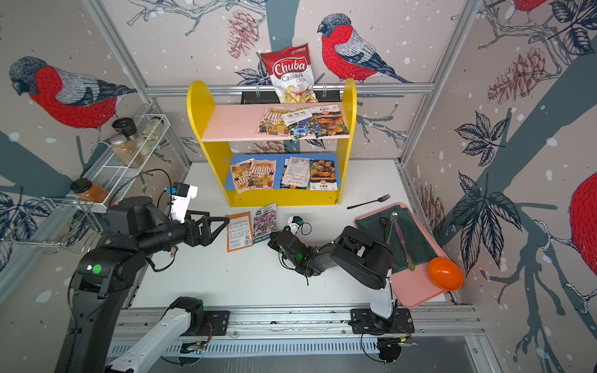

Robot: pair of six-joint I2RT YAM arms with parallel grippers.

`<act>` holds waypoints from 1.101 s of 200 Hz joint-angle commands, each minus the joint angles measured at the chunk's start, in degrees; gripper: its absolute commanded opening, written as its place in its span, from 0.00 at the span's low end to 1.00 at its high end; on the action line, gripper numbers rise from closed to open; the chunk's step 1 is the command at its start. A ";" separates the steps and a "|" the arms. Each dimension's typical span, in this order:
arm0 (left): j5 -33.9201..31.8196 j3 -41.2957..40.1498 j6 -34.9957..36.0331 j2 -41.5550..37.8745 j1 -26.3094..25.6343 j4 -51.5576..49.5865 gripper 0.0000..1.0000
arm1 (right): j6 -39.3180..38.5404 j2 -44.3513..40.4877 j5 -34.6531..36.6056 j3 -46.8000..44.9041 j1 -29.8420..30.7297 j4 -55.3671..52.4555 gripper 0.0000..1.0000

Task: Take the seed bag off the shelf
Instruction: Place the seed packet at the center of the board.

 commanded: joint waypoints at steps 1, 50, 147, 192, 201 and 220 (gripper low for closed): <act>0.02 -0.11 -0.13 -0.14 -0.20 1.15 0.98 | 0.93 0.59 2.59 0.94 1.03 -2.33 0.16; -0.40 -0.23 -0.31 -0.10 -0.25 1.09 0.98 | 1.48 -0.16 5.75 0.46 1.66 -5.67 0.44; 0.20 -0.13 -0.99 0.74 -0.30 1.94 0.98 | -10.74 -2.24 15.10 13.60 3.47 -36.92 1.00; 0.38 -0.11 -1.29 0.99 -0.30 2.22 0.98 | -14.64 0.83 16.51 19.41 4.43 -44.79 1.00; 0.46 -0.08 -1.27 0.98 -0.30 2.23 0.98 | -15.91 1.54 15.78 20.45 4.54 -45.47 1.00; 0.46 -0.09 -1.27 0.97 -0.30 2.29 0.98 | -17.39 3.23 14.96 23.01 4.63 -47.89 1.00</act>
